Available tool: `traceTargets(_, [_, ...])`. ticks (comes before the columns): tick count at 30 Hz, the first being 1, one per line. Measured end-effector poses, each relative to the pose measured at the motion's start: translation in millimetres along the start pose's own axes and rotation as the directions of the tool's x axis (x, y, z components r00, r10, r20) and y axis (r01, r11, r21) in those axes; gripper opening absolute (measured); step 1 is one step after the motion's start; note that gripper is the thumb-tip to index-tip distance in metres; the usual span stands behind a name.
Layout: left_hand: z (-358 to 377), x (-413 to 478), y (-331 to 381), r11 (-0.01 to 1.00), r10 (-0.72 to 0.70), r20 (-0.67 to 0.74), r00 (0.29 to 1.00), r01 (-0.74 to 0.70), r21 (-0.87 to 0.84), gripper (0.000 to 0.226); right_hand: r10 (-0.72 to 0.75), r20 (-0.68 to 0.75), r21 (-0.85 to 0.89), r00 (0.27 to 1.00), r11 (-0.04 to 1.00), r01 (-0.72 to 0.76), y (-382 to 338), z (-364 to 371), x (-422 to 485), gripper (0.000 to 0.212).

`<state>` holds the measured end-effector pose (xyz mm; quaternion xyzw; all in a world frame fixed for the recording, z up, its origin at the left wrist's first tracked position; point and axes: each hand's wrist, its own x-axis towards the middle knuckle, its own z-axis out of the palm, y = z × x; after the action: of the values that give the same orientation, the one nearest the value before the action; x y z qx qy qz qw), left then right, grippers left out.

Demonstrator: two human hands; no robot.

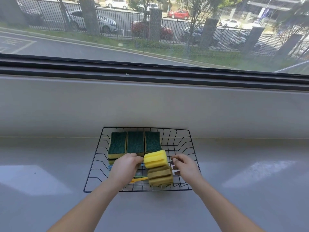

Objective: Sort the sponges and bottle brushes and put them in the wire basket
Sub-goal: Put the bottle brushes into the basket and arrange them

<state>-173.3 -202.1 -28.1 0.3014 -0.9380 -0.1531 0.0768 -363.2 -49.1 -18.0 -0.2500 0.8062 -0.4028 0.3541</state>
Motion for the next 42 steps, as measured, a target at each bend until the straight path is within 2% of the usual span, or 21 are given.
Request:
traceTargets(4, [0.6,-1.4,-1.5,0.995,-0.075,-0.049,0.996,0.071,-0.071,0.031,0.024,0.002,0.019,1.0,1.0,-0.024,-4.6,-2.2,-16.2,0.027])
traceTargets(6, [1.6,-6.0,-4.5,0.99,-0.11,-0.073,0.991,0.102,-0.098,0.041,-0.019,-0.061,-0.137,0.998,0.99,0.01,-3.4,-4.6,-30.9,0.038])
traceTargets(8, [4.1,-13.3,-8.6,0.986,-0.124,-0.061,0.99,0.116,-0.119,0.048,-0.067,-0.097,-0.349,0.993,0.937,0.029,0.2,-5.1,-49.9,0.049])
traceTargets(10, [6.2,-19.6,-11.1,0.983,-0.132,-0.051,0.99,0.124,-0.133,0.051,-0.07,-0.053,-0.519,0.996,0.854,0.032,4.1,-0.9,-65.2,0.057])
traceTargets(12, [8.7,-22.6,-11.2,0.98,-0.134,-0.043,0.99,0.126,-0.151,0.05,-0.076,0.027,-0.607,0.997,0.791,0.076,3.8,6.0,-72.7,0.061])
traceTargets(15, [8.9,-24.2,-9.2,0.982,-0.12,-0.015,0.993,0.117,-0.148,0.046,-0.136,0.13,-0.663,0.982,0.725,0.188,-3.7,17.6,-75.8,0.055])
traceTargets(19, [8.3,-25.3,-10.2,0.982,-0.101,-0.005,0.995,0.099,-0.161,0.047,-0.143,0.143,-0.718,0.979,0.666,0.202,-7.5,26.9,-74.6,0.058])
traceTargets(26, [5.6,-26.8,-10.6,0.975,-0.095,-0.018,0.995,0.089,-0.204,0.049,-0.154,0.069,-0.735,0.986,0.661,0.155,-5.2,23.9,-71.7,0.059])
traceTargets(30, [3.2,-29.8,-9.5,0.975,-0.067,0.007,0.998,0.067,-0.214,0.056,-0.026,0.065,-0.685,0.998,0.726,0.064,-6.2,20.0,-68.1,0.073])
traceTargets(34, [3.9,-33.2,-6.9,0.974,-0.027,0.05,0.998,0.037,-0.225,0.066,-0.05,0.11,-0.636,0.993,0.764,0.109,-7.3,24.0,-71.5,0.063])
traceTargets(38, [5.1,-30.6,-3.8,0.97,-0.033,0.067,0.997,0.048,-0.24,0.068,-0.071,0.095,-0.563,0.993,0.819,0.112,-7.9,25.0,-74.2,0.054])
traceTargets(42, [6.2,-26.3,0.3,0.96,-0.085,0.091,0.992,0.106,-0.258,0.068,-0.015,0.082,-0.459,0.997,0.887,0.051,-9.3,18.4,-73.2,0.064])
